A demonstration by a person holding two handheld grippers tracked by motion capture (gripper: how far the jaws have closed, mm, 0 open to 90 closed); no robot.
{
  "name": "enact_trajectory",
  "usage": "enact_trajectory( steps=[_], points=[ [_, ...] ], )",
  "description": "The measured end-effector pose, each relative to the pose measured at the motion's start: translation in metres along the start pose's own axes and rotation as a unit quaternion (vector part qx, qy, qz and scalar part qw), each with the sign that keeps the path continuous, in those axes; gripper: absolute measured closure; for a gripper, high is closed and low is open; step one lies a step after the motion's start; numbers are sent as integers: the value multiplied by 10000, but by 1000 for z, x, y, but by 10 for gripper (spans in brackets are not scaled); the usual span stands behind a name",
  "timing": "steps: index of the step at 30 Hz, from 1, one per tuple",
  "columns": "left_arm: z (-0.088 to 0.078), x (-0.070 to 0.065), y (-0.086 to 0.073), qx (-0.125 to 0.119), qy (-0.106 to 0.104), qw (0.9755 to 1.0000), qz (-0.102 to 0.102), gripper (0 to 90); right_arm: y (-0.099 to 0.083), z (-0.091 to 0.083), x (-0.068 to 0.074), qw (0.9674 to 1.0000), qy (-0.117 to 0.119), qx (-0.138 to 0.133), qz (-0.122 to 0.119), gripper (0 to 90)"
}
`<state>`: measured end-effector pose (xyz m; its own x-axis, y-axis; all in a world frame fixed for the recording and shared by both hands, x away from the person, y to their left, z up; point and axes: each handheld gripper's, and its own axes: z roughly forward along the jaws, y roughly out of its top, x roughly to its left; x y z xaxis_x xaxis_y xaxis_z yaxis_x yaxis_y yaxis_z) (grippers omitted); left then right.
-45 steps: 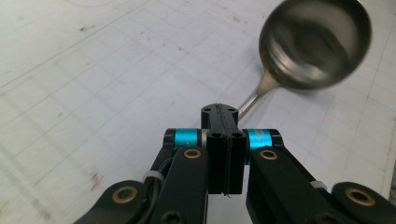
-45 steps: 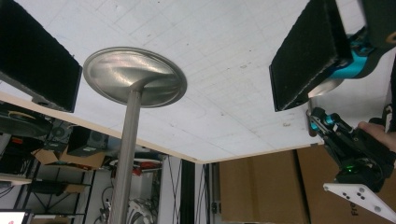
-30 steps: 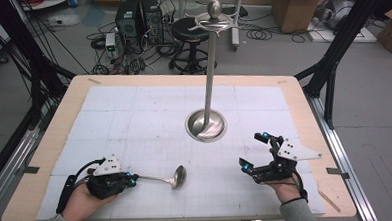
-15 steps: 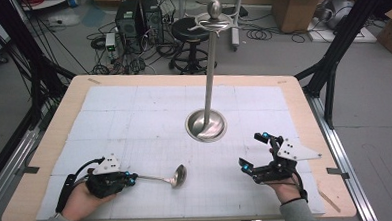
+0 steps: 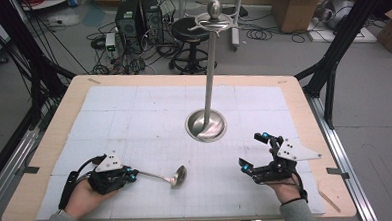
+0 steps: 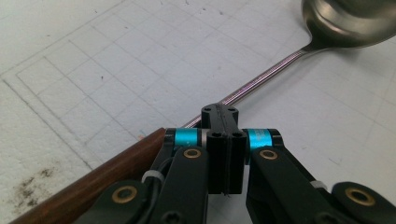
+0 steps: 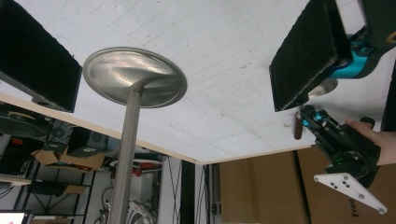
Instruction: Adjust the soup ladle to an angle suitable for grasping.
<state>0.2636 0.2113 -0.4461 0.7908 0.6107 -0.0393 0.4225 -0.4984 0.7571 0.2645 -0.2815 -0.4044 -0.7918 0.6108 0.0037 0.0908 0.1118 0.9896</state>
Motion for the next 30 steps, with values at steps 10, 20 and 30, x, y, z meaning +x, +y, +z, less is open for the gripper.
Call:
enact_trajectory(
  steps=[10,20,30],
  points=[
    [5,6,4,2,-46,9998,-167,899,0,0,0,10000,-14,-7,-20,13],
    [12,10,11,14,37,9997,-238,899,0,0,0,10000,-10,13,-9,13],
    [23,16,21,40,168,9994,-315,898,-1,0,0,10000,-17,18,-15,13]
  ],
)
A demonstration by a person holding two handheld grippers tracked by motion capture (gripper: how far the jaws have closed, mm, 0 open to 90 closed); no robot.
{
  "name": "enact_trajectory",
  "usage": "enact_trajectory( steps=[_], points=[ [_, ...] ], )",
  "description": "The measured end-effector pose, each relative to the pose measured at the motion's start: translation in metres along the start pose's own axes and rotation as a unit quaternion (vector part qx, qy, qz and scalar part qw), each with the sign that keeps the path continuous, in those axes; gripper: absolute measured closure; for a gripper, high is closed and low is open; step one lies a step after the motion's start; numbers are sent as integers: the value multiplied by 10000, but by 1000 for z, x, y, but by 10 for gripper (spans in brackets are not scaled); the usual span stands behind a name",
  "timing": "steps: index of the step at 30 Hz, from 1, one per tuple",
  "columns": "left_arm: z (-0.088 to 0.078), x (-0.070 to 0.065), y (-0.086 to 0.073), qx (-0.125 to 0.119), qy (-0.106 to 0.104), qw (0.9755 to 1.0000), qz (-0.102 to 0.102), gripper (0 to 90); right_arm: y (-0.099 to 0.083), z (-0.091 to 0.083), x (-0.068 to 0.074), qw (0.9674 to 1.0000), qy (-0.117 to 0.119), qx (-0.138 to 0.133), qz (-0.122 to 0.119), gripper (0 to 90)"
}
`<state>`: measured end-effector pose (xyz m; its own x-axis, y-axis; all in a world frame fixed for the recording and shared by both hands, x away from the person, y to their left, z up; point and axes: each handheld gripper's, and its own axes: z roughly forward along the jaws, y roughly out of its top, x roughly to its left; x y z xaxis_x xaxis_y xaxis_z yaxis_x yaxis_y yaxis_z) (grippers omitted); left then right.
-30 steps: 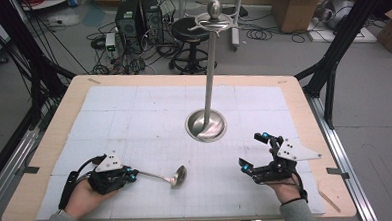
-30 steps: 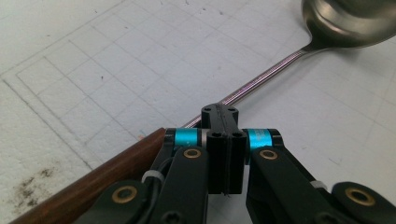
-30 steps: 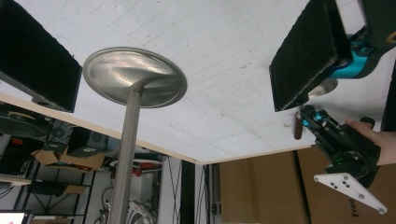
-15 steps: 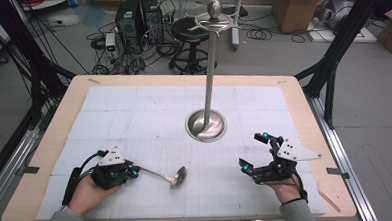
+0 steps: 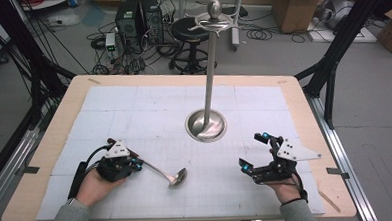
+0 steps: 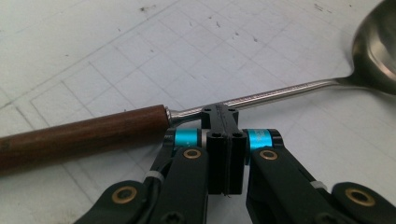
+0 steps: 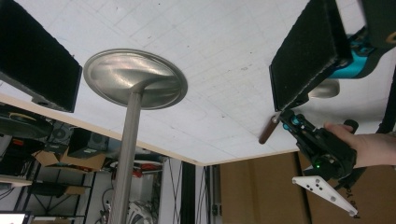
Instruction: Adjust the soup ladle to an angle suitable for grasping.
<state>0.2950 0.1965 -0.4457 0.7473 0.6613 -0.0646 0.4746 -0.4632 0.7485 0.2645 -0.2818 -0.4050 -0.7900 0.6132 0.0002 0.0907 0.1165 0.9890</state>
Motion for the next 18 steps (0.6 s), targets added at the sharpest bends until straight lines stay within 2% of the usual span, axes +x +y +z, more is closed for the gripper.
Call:
enact_trajectory(
  steps=[5,9,13,18],
  points=[
    [5,1,4,10,48,10000,9,898,0,0,0,10000,8,2,16,13],
    [7,3,7,21,-5,10000,-72,898,0,0,0,10000,2,11,-3,13],
    [10,3,11,77,31,10000,-21,898,0,0,0,10000,-6,6,-2,13],
    [19,5,18,5,42,10000,-79,898,0,0,0,10000,5,4,-5,13]
  ],
)
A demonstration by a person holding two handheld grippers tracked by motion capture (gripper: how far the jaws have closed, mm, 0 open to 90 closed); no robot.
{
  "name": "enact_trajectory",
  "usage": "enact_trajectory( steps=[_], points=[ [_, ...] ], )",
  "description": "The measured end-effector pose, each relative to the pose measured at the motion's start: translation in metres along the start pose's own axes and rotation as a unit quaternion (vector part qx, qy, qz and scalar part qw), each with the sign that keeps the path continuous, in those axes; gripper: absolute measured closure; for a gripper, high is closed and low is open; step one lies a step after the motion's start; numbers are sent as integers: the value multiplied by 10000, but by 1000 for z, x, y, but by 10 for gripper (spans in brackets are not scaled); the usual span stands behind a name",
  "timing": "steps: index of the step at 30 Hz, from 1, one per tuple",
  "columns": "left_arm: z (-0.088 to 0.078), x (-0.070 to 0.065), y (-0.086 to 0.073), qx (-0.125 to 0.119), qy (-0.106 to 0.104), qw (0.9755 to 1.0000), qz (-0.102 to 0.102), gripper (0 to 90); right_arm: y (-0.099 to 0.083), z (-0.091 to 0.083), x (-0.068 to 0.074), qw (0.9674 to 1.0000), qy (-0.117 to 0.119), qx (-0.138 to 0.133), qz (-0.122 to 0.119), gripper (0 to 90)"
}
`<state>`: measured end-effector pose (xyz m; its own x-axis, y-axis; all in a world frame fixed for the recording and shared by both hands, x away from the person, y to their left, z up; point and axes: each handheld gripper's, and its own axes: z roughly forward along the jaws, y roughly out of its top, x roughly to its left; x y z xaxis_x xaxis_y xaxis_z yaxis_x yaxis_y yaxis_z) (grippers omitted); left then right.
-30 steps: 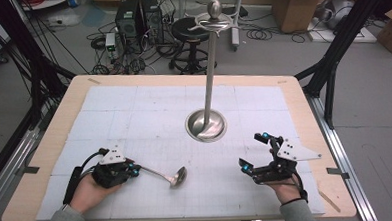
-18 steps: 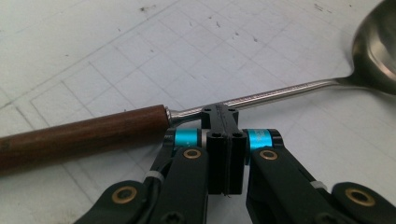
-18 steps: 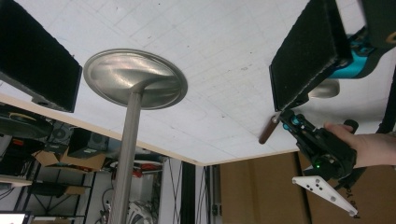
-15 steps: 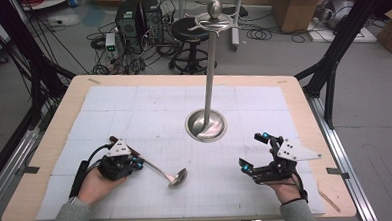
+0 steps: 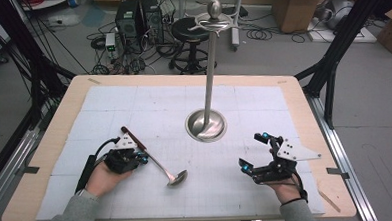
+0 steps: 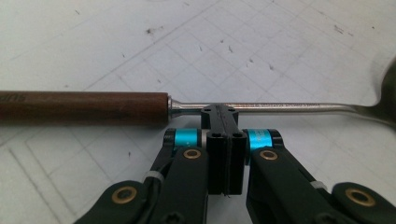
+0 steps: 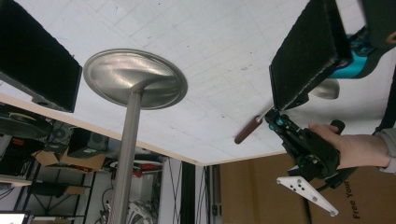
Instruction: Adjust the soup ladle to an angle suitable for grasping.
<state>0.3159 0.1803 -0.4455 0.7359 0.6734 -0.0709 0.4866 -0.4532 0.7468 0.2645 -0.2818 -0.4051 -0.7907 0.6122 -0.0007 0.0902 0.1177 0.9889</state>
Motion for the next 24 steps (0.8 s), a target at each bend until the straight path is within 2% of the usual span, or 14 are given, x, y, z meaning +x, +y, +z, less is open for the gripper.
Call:
enact_trajectory(
  steps=[11,15,17,24],
  points=[
    [13,7,9,-100,-30,9999,-103,898,0,0,0,10000,5,-11,16,13],
    [16,8,12,-127,14,9999,-79,898,0,0,0,10000,12,-3,9,13],
    [16,8,12,-136,3,9998,-137,898,0,0,-1,10000,14,-8,-1,14],
    [16,6,12,-124,79,9999,-81,898,0,0,-1,10000,16,-6,-1,13]
  ],
)
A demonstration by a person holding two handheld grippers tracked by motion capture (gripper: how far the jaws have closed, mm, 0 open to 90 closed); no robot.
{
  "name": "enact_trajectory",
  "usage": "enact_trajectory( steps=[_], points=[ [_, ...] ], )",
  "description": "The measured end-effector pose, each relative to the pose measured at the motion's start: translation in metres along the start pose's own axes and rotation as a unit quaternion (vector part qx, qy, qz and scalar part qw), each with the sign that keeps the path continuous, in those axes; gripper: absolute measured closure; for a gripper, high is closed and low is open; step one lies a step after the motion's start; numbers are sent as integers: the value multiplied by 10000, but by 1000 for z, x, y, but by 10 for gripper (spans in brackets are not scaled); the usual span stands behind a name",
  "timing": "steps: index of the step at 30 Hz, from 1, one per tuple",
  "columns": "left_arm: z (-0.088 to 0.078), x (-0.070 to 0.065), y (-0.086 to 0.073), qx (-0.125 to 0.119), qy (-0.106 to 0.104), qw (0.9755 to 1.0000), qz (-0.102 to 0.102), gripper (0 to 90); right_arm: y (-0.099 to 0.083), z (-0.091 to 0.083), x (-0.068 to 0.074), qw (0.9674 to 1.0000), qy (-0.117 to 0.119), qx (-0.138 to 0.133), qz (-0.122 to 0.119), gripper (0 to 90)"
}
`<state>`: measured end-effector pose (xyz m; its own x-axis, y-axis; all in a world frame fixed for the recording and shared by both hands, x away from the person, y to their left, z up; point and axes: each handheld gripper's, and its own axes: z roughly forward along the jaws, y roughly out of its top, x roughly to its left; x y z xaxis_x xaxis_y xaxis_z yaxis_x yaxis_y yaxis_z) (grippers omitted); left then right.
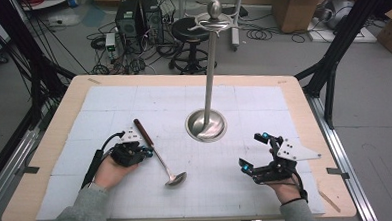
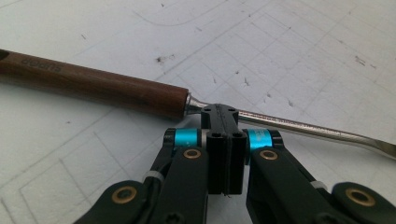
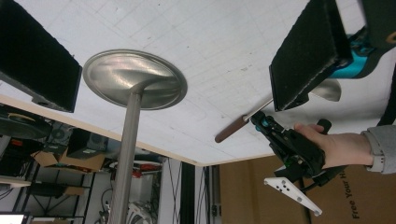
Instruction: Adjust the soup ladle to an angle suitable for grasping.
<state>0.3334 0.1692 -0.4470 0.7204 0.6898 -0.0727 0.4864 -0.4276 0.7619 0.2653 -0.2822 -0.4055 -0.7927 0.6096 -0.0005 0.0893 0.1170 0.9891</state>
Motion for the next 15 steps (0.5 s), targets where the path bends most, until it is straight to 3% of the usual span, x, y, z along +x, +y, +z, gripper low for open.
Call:
enact_trajectory(
  steps=[9,15],
  points=[
    [-6,-5,4,-125,-28,9999,87,898,0,-1,0,10000,-2,2,33,13],
    [-6,-19,12,-219,-198,9992,286,898,-1,-1,-1,10000,-16,10,31,13]
  ],
)
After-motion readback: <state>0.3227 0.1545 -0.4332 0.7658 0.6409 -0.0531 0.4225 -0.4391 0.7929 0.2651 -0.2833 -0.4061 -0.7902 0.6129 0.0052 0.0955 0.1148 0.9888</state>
